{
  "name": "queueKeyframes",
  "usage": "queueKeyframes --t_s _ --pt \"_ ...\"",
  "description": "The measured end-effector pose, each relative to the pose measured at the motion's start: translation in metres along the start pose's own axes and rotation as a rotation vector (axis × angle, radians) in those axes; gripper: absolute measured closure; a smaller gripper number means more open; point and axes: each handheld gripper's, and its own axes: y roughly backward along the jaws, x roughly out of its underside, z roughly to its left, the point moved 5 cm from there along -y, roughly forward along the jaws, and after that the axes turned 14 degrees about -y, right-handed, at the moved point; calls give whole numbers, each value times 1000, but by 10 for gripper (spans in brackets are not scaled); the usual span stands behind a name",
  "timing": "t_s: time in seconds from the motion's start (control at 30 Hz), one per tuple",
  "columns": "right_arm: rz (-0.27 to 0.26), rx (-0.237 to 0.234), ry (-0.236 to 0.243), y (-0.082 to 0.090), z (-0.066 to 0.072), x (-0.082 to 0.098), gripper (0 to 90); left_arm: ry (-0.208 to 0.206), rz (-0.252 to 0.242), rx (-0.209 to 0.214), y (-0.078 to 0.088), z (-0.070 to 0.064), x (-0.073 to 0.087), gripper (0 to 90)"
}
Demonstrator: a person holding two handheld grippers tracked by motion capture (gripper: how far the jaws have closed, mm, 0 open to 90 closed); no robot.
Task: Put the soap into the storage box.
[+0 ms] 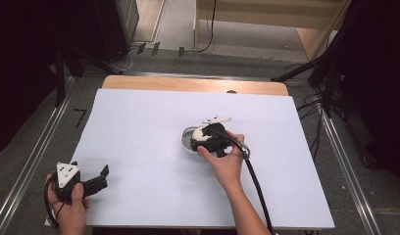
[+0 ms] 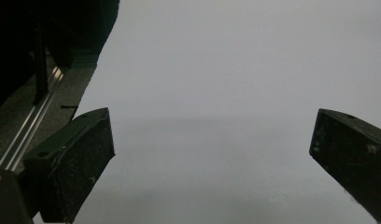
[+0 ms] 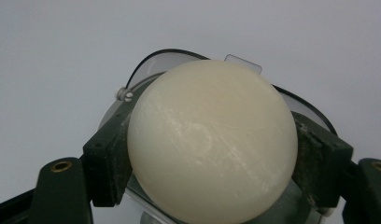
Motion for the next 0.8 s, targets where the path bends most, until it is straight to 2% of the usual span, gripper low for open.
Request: queueKeyframes --t_s 0.67,0.8 --pt "38 41 -16 -12 -6 5 248 -2 0 -1 0 0 0 4" --pt "31 34 -37 -12 -8 5 246 0 0 -1 0 0 0 3"
